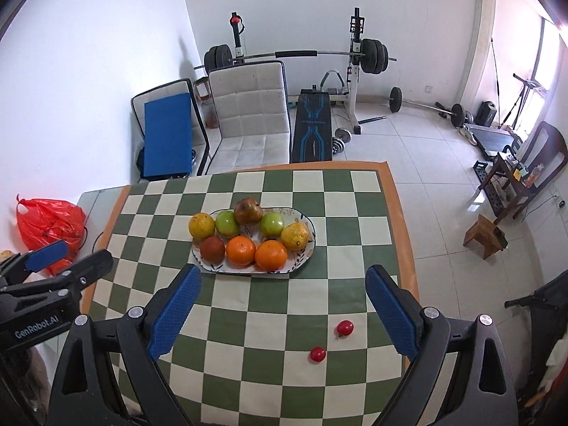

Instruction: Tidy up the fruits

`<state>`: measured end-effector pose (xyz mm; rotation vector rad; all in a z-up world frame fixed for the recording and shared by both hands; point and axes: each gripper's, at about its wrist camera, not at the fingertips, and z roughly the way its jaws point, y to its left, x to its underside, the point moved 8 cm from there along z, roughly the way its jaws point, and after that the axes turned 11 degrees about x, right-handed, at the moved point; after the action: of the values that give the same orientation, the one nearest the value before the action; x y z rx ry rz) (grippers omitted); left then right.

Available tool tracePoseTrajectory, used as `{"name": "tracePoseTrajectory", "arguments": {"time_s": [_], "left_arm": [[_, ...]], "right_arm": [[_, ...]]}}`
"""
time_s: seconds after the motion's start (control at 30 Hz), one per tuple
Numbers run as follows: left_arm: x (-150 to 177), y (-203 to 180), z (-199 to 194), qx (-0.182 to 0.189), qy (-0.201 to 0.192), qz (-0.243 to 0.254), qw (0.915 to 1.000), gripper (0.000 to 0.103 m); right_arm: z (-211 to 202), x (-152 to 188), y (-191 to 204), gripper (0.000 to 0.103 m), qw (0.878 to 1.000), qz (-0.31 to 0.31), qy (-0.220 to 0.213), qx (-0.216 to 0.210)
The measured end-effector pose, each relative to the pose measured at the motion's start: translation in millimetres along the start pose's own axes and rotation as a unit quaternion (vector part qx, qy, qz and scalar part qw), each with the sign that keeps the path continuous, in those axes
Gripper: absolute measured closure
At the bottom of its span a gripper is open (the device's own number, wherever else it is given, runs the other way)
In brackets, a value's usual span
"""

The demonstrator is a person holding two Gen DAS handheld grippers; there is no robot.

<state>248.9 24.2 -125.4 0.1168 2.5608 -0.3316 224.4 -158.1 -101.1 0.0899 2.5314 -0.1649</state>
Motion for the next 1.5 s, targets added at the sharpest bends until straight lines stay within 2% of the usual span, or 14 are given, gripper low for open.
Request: {"name": "tracePoseTrajectory", "arguments": {"time_s": [0.3,0.47,0.6,0.63,0.67,0.77,0.83,0.93,1.0,1.1,1.23,1.37,1.43,1.5], "left_arm": [[13,-10,-16,0.009,-0.006,0.002,0.9999,0.016],[14,-9,-17,0.007,-0.008,-0.001,0.9999,0.016],[15,-7,-12,-0.003,-0.004,-0.006,1.0000,0.016],[15,-6,-7,-0.009,0.001,-0.006,0.9999,0.010],[16,-5,1,-0.013,0.008,-0.006,0.9999,0.000],[19,-4,22,-0.035,0.019,0.005,0.9992,0.000],[25,-6,45,-0.050,0.039,0.018,0.9978,0.000],[41,-13,88,-0.055,0.088,0.031,0.9941,0.000],[56,-21,119,-0.057,0.123,0.039,0.9899,0.000],[80,-35,167,-0.072,0.173,0.062,0.9802,0.000],[110,-46,221,-0.082,0.236,0.073,0.9655,0.000],[133,-55,255,-0.074,0.281,0.072,0.9541,0.000],[141,-62,265,-0.057,0.295,0.071,0.9511,0.000],[147,-71,271,-0.034,0.304,0.068,0.9497,0.000]], "right_arm": [[-29,10,-2,0.007,1.000,-0.001,-0.011,-0.002],[-28,14,-4,0.007,1.000,0.009,-0.008,-0.009],[-19,17,-9,0.007,0.999,0.033,0.000,-0.036],[-11,19,-14,0.007,0.998,0.045,0.009,-0.044],[-3,22,-19,0.007,0.997,0.054,0.016,-0.049],[35,40,-41,0.007,0.995,0.081,0.052,-0.039],[76,66,-62,0.007,0.991,0.099,0.089,-0.021],[137,111,-90,0.009,0.978,0.139,0.157,-0.016],[178,139,-102,0.025,0.964,0.170,0.202,-0.030],[224,163,-109,0.036,0.951,0.195,0.238,-0.043],[277,179,-104,0.048,0.942,0.202,0.264,-0.047],[306,183,-91,0.062,0.940,0.190,0.278,-0.060],[309,180,-87,0.072,0.949,0.166,0.265,-0.052],[307,178,-87,0.072,0.952,0.150,0.260,-0.052]]}}
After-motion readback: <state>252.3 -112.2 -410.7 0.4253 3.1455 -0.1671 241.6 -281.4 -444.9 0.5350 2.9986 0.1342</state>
